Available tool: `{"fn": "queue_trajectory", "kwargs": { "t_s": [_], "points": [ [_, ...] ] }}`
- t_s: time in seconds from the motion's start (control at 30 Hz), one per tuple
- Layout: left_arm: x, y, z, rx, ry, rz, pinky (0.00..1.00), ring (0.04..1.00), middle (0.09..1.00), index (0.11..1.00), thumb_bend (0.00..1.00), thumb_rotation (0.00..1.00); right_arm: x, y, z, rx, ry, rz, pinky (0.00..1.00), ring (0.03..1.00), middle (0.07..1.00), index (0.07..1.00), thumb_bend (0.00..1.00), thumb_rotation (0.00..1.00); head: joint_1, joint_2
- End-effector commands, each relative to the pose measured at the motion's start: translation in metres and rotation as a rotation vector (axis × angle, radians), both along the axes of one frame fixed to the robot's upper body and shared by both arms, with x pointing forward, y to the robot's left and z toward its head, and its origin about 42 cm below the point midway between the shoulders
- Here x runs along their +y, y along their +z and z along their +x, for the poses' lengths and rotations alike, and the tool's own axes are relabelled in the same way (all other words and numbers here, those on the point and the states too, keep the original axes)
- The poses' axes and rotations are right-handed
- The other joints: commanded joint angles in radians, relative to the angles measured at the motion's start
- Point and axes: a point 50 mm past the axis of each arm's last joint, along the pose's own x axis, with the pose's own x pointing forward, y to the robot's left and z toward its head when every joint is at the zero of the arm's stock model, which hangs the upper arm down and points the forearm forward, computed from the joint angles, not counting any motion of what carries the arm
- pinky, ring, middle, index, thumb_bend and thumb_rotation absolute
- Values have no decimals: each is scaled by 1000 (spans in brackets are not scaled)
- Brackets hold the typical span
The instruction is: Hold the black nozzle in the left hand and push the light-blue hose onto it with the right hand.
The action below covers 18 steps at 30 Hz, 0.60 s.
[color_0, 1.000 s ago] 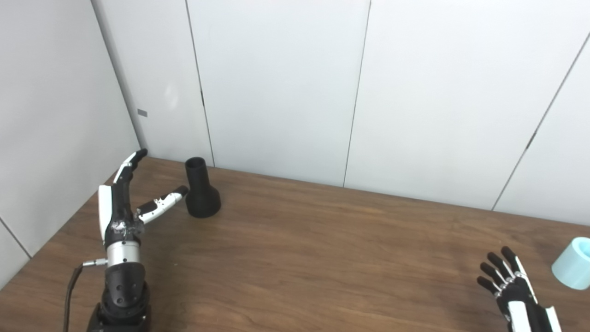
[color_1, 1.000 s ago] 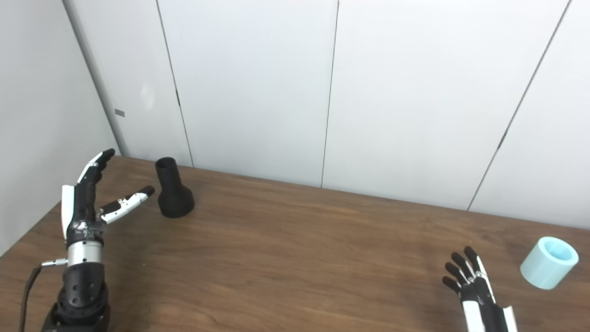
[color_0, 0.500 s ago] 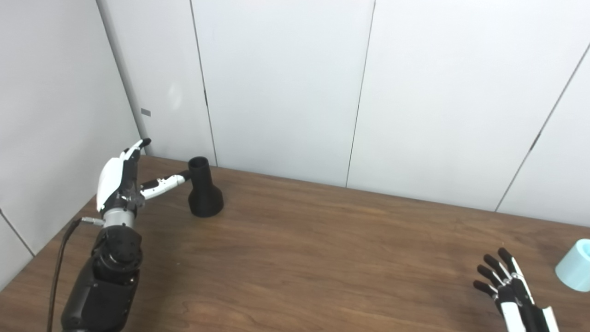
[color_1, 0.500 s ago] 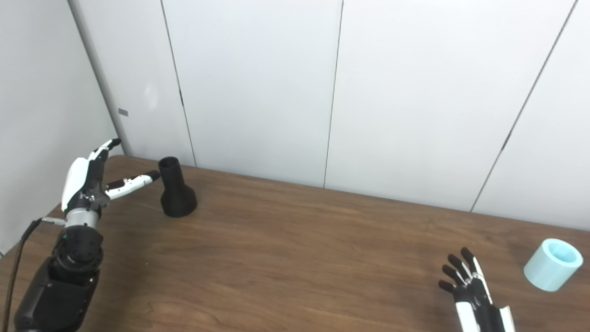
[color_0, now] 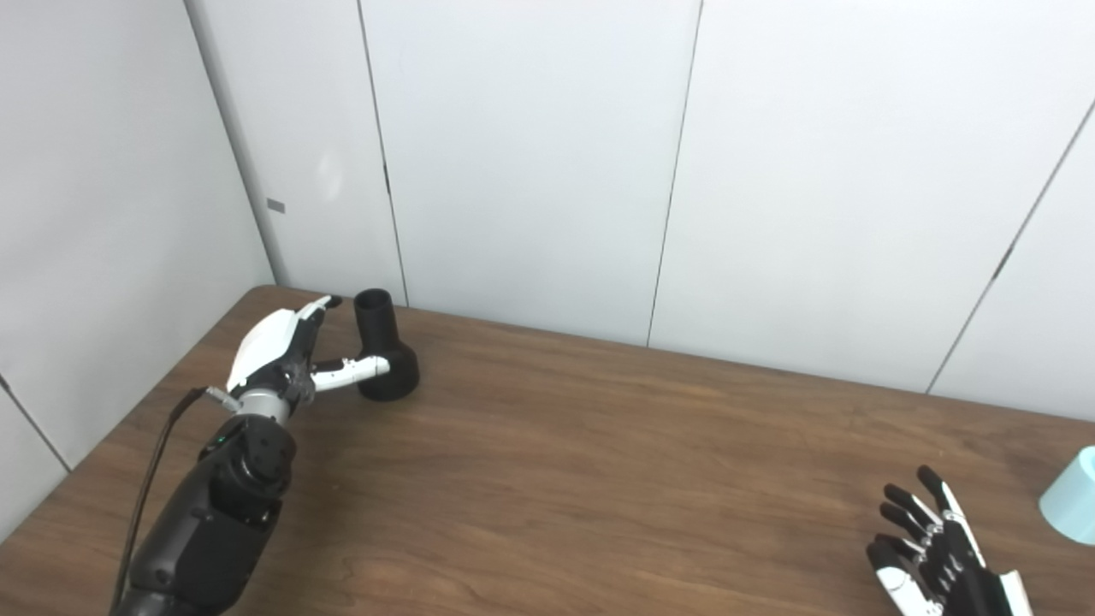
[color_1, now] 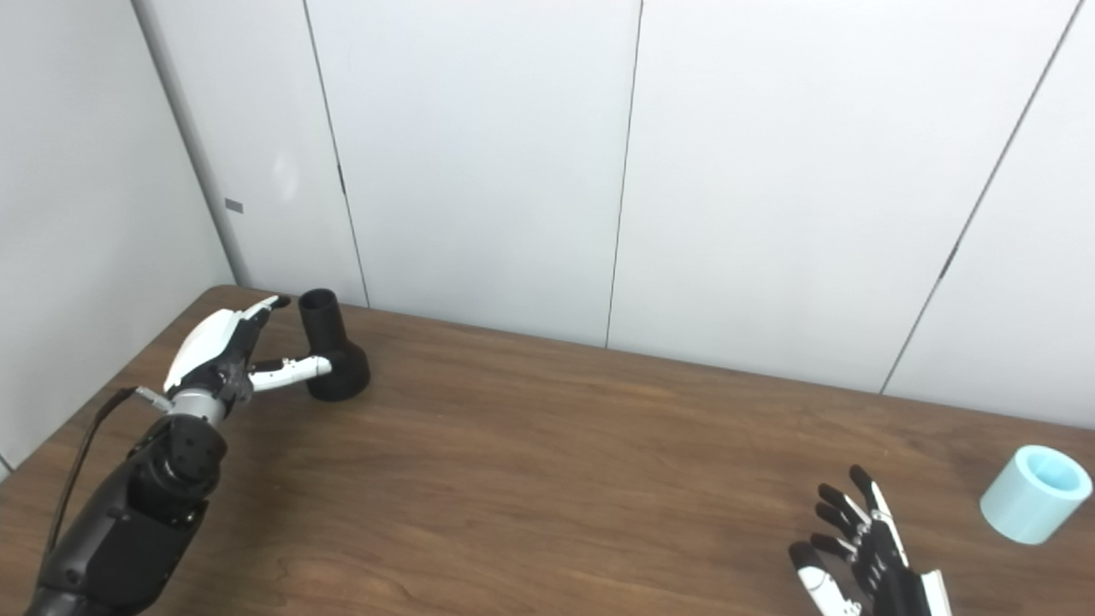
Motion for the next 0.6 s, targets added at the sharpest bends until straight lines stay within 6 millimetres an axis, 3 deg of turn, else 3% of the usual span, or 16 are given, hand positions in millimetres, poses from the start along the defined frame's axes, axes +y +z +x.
{"fn": "queue_trajectory", "kwargs": {
  "t_s": [0.0,0.03,0.13,0.27,0.37,0.57],
  "points": [
    [3,31,15,-69,11,50,1000,1000,967,937,1000,602,-5,-47,-32,174,-25,17,694,816,843,939,394,515,0,1],
    [5,29,16,-60,20,61,1000,1000,969,937,1000,610,-5,-47,-32,178,-21,34,709,825,852,944,393,618,1,4],
    [10,24,20,-49,42,80,1000,1000,958,927,1000,598,-5,-46,-34,190,-24,60,738,841,856,942,394,774,5,7],
    [14,16,24,-43,50,116,1000,987,936,912,1000,618,-6,-44,-35,187,-16,69,752,847,858,946,387,898,4,9],
    [15,9,28,-44,55,70,1000,992,940,905,1000,604,-7,-44,-36,189,-14,60,766,854,861,948,396,955,1,13],
    [12,4,41,-16,43,56,1000,978,936,901,1000,598,-7,-43,-37,181,-9,59,757,844,850,940,393,954,3,18]
  ]
}}
